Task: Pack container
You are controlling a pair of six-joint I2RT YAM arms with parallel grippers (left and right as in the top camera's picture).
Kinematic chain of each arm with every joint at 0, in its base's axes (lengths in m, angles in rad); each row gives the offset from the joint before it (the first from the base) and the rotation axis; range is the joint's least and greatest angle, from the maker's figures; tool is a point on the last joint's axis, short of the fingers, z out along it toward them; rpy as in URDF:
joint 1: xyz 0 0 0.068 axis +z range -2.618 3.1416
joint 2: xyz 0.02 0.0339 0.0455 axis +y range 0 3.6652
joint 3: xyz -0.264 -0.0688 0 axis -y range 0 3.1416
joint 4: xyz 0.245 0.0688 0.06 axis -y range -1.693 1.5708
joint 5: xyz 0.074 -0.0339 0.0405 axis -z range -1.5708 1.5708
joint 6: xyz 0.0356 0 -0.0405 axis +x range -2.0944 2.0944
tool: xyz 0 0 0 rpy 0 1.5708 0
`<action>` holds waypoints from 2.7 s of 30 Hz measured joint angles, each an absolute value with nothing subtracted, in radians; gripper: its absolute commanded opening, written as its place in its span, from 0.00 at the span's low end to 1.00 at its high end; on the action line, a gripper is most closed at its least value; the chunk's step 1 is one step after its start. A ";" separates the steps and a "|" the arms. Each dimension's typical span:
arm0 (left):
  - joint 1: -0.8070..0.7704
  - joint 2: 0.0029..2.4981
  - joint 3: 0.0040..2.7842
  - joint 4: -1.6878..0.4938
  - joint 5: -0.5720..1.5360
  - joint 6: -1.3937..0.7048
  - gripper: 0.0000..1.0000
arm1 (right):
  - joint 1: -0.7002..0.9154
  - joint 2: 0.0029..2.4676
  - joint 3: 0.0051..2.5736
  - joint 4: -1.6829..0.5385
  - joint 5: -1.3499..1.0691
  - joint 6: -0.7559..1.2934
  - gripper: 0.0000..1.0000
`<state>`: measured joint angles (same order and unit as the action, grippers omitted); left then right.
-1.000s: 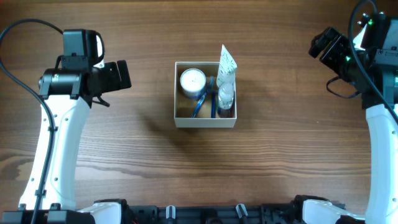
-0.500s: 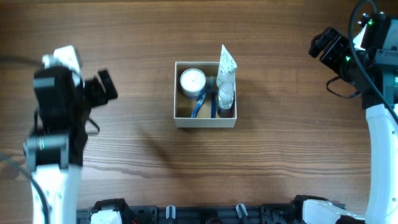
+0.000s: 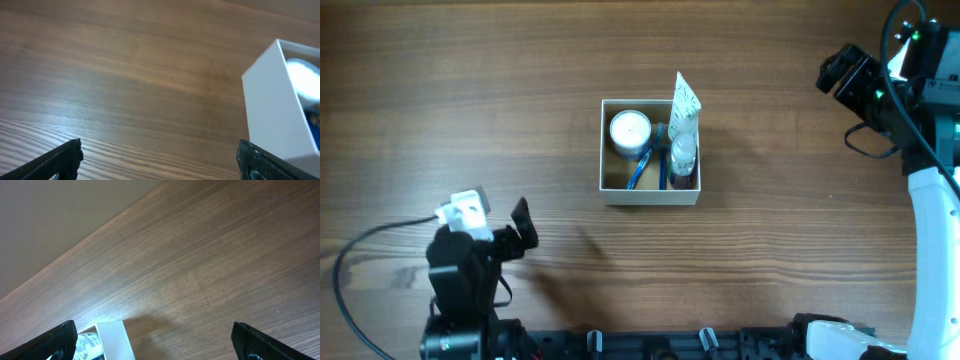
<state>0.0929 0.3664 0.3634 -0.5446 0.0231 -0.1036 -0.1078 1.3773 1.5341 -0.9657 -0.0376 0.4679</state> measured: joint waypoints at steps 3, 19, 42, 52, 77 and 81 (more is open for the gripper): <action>0.090 0.282 0.286 -0.545 0.047 -0.104 1.00 | -0.108 1.377 1.534 -0.966 -0.037 0.468 1.00; 0.040 0.017 0.154 -0.544 0.070 -0.104 1.00 | -0.108 1.377 1.534 -0.965 -0.038 0.468 1.00; 0.040 0.016 0.154 -0.544 0.070 -0.104 1.00 | -0.108 1.377 1.534 -0.966 -0.038 0.467 1.00; 0.040 0.015 0.154 -0.544 0.073 -0.104 1.00 | -0.108 1.271 1.468 -1.009 0.001 0.317 1.00; 0.040 0.015 0.152 -0.542 0.074 -0.104 1.00 | -0.108 0.139 0.445 -0.745 -0.157 -0.032 1.00; 0.040 0.015 0.152 -0.542 0.074 -0.104 1.00 | -0.108 0.039 0.379 -0.742 -0.158 -0.031 1.00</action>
<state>0.0399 0.0147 0.1520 -0.5415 0.0738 -0.1040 -0.1078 0.0391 0.3794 -0.7422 -0.1577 -0.0311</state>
